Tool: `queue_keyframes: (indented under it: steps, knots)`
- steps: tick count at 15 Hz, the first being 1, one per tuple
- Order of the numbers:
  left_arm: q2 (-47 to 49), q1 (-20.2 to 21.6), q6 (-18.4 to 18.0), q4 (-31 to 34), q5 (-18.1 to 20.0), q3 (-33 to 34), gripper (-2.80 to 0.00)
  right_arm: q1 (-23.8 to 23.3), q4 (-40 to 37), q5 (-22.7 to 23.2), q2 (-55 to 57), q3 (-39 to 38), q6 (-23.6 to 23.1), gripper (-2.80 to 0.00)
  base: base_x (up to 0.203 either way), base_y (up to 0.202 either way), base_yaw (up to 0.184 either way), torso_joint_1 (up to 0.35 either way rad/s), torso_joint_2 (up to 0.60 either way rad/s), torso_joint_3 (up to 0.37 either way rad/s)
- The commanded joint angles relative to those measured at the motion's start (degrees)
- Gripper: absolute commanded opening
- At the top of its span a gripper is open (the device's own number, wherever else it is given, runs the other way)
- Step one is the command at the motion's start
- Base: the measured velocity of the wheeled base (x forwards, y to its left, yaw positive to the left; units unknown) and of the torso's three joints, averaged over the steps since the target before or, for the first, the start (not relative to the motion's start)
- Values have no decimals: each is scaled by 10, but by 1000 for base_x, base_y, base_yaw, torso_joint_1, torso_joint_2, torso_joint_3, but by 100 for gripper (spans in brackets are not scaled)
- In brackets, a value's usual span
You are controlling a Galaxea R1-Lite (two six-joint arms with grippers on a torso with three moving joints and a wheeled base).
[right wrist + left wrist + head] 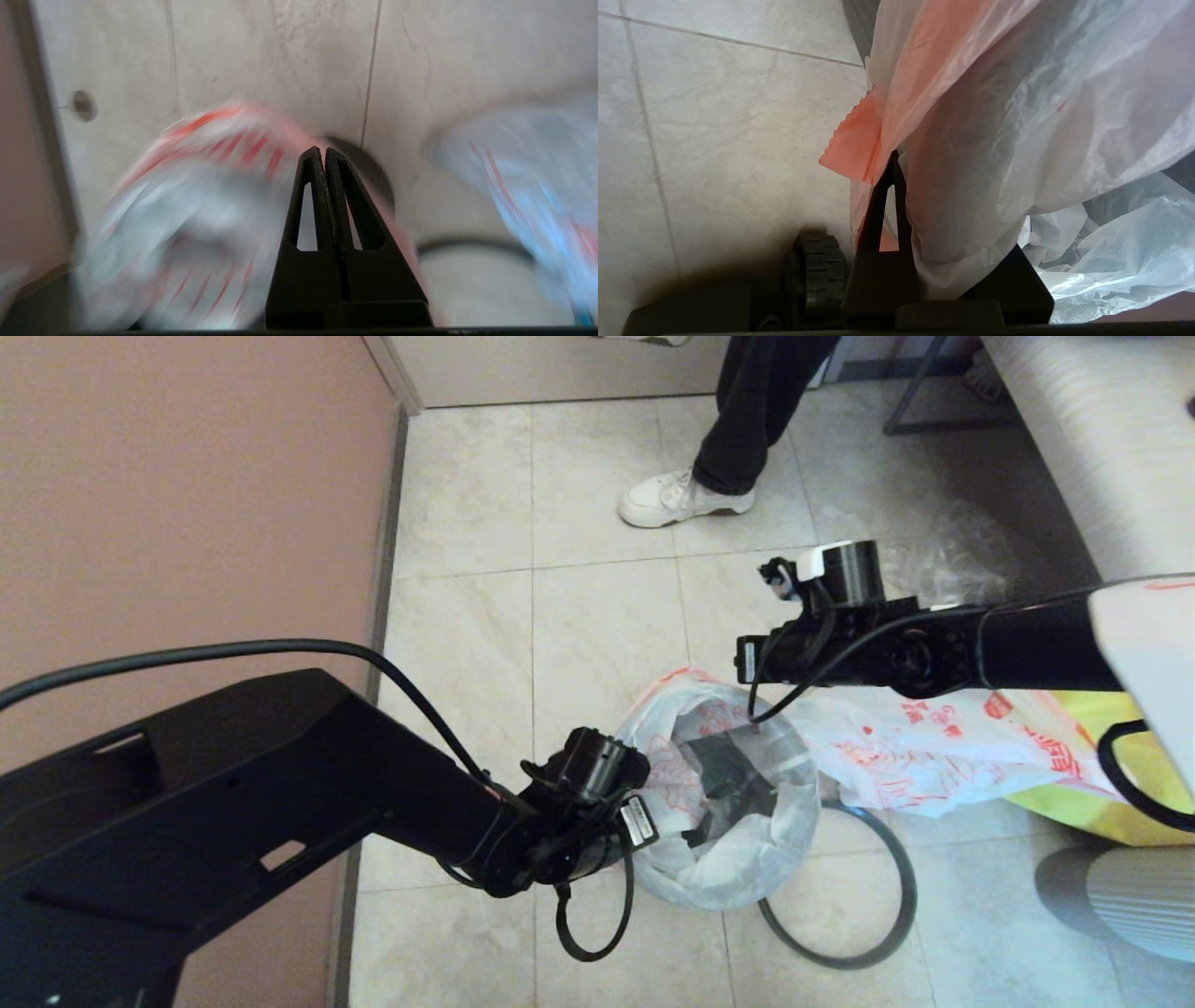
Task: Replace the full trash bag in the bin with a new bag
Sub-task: Put the new garbage bag on the trash can
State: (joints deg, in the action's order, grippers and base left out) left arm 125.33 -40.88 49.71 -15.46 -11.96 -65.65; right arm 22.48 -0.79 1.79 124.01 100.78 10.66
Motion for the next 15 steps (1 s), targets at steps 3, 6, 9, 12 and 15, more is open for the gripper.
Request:
queue_keyframes:
  steps: [3, 6, 9, 12, 15]
  knots:
    - [8, 0, 0, -11, -4, 7, -280, -1, -36, -3, -167, -157, 19, -280, 0, 0, 0, 0, 0, 0]
    - [-16, 1, 0, -9, -3, 10, 0, -1, -50, -19, -255, -318, 25, -280, 0, 0, 0, 0, 0, 0]
    - [-59, -5, -13, -8, -1, 24, 0, -1, -73, -54, -307, -372, 28, -280, 0, 0, 0, 0, 0, 0]
    - [-122, -11, -15, 8, 4, 33, 0, 5, -105, -70, -320, -373, 26, -280, 0, 0, 0, 0, 0, 0]
    - [-185, -25, -22, 42, 19, 33, 0, 8, -104, -71, -320, -374, 25, -280, 0, 0, 0, 0, 0, 0]
